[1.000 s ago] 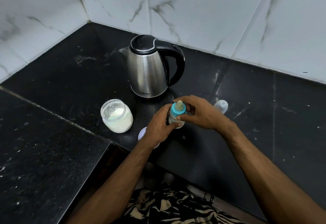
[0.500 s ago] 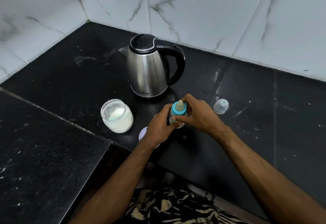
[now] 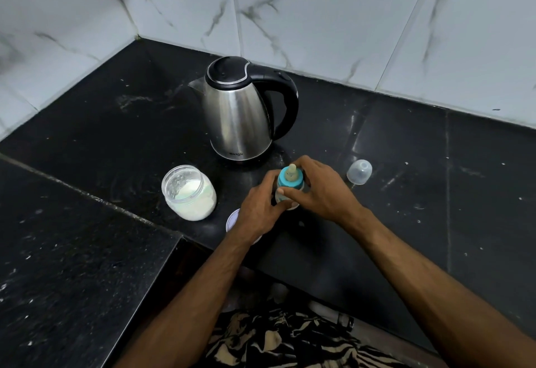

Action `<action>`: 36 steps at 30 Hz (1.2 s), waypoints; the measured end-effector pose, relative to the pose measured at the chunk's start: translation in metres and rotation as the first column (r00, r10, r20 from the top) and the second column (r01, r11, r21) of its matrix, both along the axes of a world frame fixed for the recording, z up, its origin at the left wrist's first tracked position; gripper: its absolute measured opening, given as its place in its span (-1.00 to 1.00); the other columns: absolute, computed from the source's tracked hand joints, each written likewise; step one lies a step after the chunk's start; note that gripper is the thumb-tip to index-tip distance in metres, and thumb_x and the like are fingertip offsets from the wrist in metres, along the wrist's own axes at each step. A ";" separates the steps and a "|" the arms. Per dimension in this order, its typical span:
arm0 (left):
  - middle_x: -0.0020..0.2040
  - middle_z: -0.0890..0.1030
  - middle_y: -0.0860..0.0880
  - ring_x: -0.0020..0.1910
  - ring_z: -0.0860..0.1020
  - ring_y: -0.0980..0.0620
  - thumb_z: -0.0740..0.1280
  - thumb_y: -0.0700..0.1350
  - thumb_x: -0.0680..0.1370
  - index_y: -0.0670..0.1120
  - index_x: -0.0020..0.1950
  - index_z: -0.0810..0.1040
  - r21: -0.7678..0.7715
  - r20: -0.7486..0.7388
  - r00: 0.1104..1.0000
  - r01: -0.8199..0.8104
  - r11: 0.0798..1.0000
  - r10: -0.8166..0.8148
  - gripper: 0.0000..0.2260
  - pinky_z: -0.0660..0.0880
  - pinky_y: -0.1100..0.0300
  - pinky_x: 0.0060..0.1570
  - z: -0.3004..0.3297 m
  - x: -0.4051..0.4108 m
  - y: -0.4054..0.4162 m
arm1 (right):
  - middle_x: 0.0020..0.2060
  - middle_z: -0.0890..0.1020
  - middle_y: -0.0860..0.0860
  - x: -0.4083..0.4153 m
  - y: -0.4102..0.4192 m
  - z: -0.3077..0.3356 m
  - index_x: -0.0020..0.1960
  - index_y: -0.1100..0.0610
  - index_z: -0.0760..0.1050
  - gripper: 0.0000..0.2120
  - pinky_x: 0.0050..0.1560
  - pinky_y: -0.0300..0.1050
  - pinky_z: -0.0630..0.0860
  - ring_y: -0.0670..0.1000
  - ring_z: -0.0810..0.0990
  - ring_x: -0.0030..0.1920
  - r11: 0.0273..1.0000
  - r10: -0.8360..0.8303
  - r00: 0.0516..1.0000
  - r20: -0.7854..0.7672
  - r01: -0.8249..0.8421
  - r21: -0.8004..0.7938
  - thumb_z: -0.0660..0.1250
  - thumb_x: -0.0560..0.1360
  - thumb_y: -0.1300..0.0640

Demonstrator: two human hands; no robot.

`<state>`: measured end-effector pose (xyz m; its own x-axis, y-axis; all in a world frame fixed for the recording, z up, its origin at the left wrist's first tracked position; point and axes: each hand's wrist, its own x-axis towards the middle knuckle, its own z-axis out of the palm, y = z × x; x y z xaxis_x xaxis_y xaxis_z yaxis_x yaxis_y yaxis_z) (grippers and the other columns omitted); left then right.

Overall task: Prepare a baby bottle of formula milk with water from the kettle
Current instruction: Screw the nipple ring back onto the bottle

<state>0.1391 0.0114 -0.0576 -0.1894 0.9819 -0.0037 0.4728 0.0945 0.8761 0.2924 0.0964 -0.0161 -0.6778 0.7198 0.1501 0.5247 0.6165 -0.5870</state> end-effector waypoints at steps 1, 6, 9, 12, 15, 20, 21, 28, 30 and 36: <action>0.16 0.62 0.19 0.15 0.59 0.20 0.49 0.07 0.45 0.15 0.33 0.40 -0.004 0.010 1.000 0.001 1.000 -0.001 -0.50 0.58 0.02 0.15 0.000 -0.001 0.000 | -0.02 0.57 -0.12 0.000 0.001 0.001 0.12 0.00 0.41 -0.55 -0.06 -0.13 0.56 -0.12 0.54 -0.08 1.000 0.002 1.000 0.000 -0.002 0.006 0.41 0.41 -0.25; 0.12 0.65 0.19 0.12 0.61 0.19 0.53 0.09 0.40 0.16 0.31 0.43 -0.031 0.025 1.000 -0.005 1.000 0.006 -0.48 0.58 -0.04 0.14 -0.001 -0.003 0.004 | 0.14 0.60 -0.09 0.005 0.019 0.019 0.40 -0.06 0.31 -0.42 0.07 -0.10 0.55 -0.12 0.55 0.01 0.978 0.206 0.964 0.171 -0.196 -0.073 0.38 0.47 -0.22; 0.12 0.65 0.19 0.13 0.60 0.20 0.51 0.07 0.42 0.15 0.32 0.45 -0.034 0.012 1.000 -0.016 0.999 0.016 -0.49 0.57 -0.02 0.17 -0.003 -0.002 0.002 | 0.05 0.61 -0.09 0.002 0.021 0.020 0.26 -0.02 0.35 -0.54 0.02 -0.01 0.58 -0.07 0.58 -0.04 0.977 0.211 0.955 0.210 -0.199 -0.076 0.36 0.48 -0.22; 0.12 0.65 0.20 0.12 0.61 0.20 0.47 0.10 0.43 0.18 0.34 0.43 -0.022 -0.024 0.999 -0.030 0.999 0.029 -0.50 0.57 -0.01 0.16 -0.003 0.000 0.000 | 0.02 0.62 -0.04 0.000 0.007 0.009 0.20 0.00 0.31 -0.54 -0.05 0.01 0.59 -0.02 0.60 -0.08 0.995 0.100 0.982 0.162 -0.095 -0.036 0.31 0.48 -0.26; 0.13 0.65 0.19 0.12 0.61 0.18 0.46 0.04 0.47 0.19 0.35 0.41 -0.010 -0.065 0.997 -0.034 0.999 0.033 -0.52 0.57 -0.02 0.14 -0.004 0.000 0.001 | 0.01 0.62 -0.05 -0.004 -0.010 -0.004 0.19 0.02 0.31 -0.54 -0.09 -0.02 0.57 -0.02 0.60 -0.08 0.999 -0.044 0.998 0.039 0.044 -0.006 0.31 0.48 -0.26; 0.11 0.65 0.21 0.10 0.61 0.22 0.44 0.18 0.41 0.20 0.30 0.44 -0.037 -0.040 0.999 -0.015 0.999 0.013 -0.52 0.58 0.00 0.13 0.000 -0.002 0.003 | 0.07 0.64 -0.06 0.002 0.014 0.011 0.34 -0.06 0.28 -0.41 0.01 0.01 0.60 -0.03 0.62 -0.02 0.987 0.150 0.975 0.166 -0.138 -0.080 0.29 0.44 -0.34; 0.10 0.65 0.21 0.10 0.61 0.22 0.45 0.19 0.39 0.20 0.30 0.44 -0.046 -0.029 1.000 -0.013 0.999 0.011 -0.50 0.58 -0.01 0.13 -0.001 -0.002 0.003 | 0.06 0.64 -0.05 0.003 0.018 0.015 0.36 -0.07 0.26 -0.41 0.01 0.01 0.60 -0.03 0.63 -0.03 0.981 0.192 0.958 0.213 -0.179 -0.079 0.29 0.46 -0.33; 0.08 0.68 0.12 0.06 0.64 0.13 0.40 0.11 0.45 0.20 0.34 0.41 -0.020 -0.052 0.995 -0.087 0.996 0.086 -0.53 0.60 -0.02 0.08 -0.005 0.005 -0.001 | -0.02 0.64 -0.01 -0.007 -0.009 0.002 0.25 0.02 0.33 -0.53 -0.09 0.07 0.59 0.04 0.62 -0.12 0.997 -0.058 0.987 0.152 0.050 0.059 0.21 0.52 -0.29; 0.10 0.68 0.10 0.07 0.65 0.10 0.40 0.03 0.49 0.17 0.36 0.41 -0.011 -0.049 0.995 -0.091 0.996 0.090 -0.55 0.60 -0.02 0.09 -0.006 0.006 0.000 | 0.01 0.64 0.00 -0.013 -0.022 -0.004 0.23 0.03 0.33 -0.55 -0.08 0.08 0.59 0.05 0.63 -0.09 0.985 -0.166 0.982 0.086 0.161 0.054 0.22 0.53 -0.28; 0.10 0.66 0.18 0.09 0.62 0.20 0.44 0.17 0.40 0.18 0.32 0.44 -0.044 -0.039 0.999 -0.033 0.998 0.031 -0.50 0.59 0.01 0.12 -0.004 -0.001 0.004 | 0.09 0.63 -0.11 0.003 0.013 0.004 0.37 -0.09 0.29 -0.44 0.07 -0.03 0.59 -0.06 0.63 0.02 0.979 0.144 0.986 0.088 -0.129 -0.161 0.33 0.47 -0.28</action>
<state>0.1384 0.0153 -0.0620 -0.2216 0.9743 -0.0398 0.5021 0.1490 0.8519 0.2959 0.1095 -0.0119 -0.7771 0.6288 -0.0283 0.5023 0.5924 -0.6299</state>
